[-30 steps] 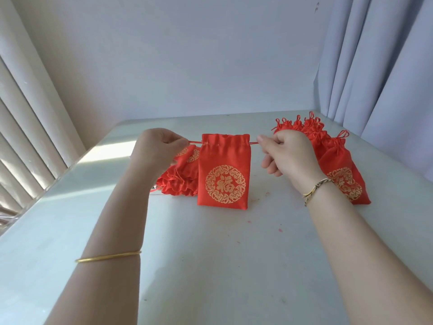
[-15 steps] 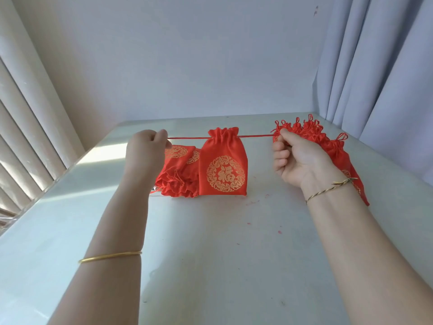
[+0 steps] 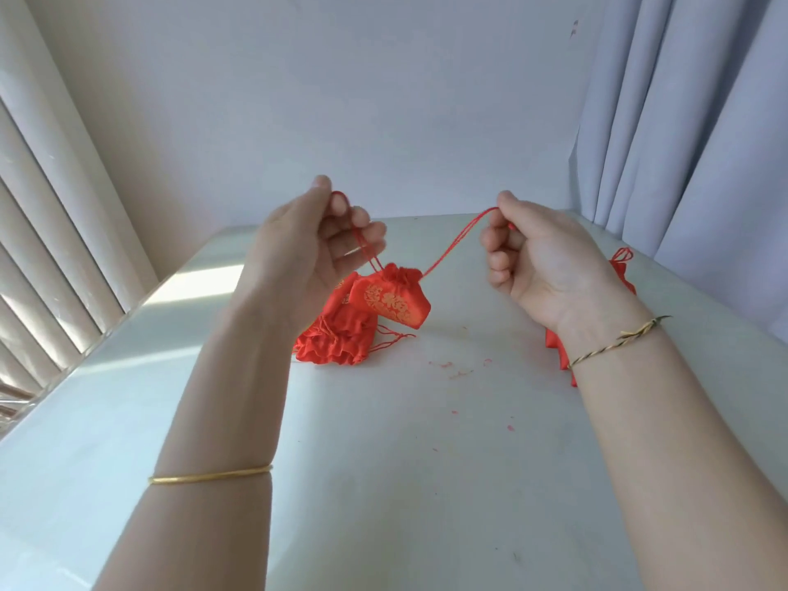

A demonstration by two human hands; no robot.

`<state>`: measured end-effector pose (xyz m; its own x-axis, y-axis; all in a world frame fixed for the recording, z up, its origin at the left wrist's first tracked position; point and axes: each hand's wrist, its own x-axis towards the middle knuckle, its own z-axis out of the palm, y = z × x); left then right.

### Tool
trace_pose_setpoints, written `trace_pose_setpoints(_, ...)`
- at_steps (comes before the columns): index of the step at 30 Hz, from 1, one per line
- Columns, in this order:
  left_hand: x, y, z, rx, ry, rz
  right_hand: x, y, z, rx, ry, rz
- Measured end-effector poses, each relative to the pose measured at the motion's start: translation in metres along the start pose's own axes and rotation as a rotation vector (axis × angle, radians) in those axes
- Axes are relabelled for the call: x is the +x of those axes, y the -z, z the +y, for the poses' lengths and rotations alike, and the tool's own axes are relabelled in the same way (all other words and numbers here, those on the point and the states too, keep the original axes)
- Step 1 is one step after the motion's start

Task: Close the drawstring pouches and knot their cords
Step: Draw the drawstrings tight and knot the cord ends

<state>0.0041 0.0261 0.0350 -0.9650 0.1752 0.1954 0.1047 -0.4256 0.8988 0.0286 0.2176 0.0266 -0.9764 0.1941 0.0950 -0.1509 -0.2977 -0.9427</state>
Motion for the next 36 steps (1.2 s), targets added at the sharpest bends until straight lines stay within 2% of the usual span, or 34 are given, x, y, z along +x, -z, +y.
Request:
trace_pose_setpoints(7,-0.014,-0.022,0.001,0.375,0.025,-0.225,-0.018,-0.019,-0.016,-0.124,0.148,-0.152)
trace_pose_setpoints(10,-0.018,-0.025,0.002,0.525,0.024,-0.268,-0.022,-0.021,-0.021,-0.172,0.199,-0.19)
trace_pose_setpoints(15,-0.019,-0.03,-0.002,0.643,-0.007,-0.295,-0.024,-0.024,-0.018,-0.262,0.231,-0.179)
trace_pose_setpoints(18,-0.019,-0.032,-0.003,0.656,-0.025,-0.27,-0.023,-0.024,-0.016,-0.273,0.221,-0.185)
trace_pose_setpoints(23,-0.018,-0.03,-0.003,0.603,-0.036,-0.245,-0.017,-0.016,-0.017,-0.226,0.068,-0.215)
trace_pose_setpoints(28,-0.017,-0.027,-0.001,0.518,-0.049,-0.236,-0.018,-0.014,-0.009,-0.4,0.096,-0.345)
trace_pose_setpoints(33,-0.015,-0.024,0.001,0.451,-0.066,-0.204,-0.014,-0.015,-0.006,-0.494,0.185,-0.232)
trace_pose_setpoints(36,-0.016,-0.022,0.001,0.435,-0.012,-0.195,-0.013,-0.014,-0.008,-0.447,0.213,-0.159)
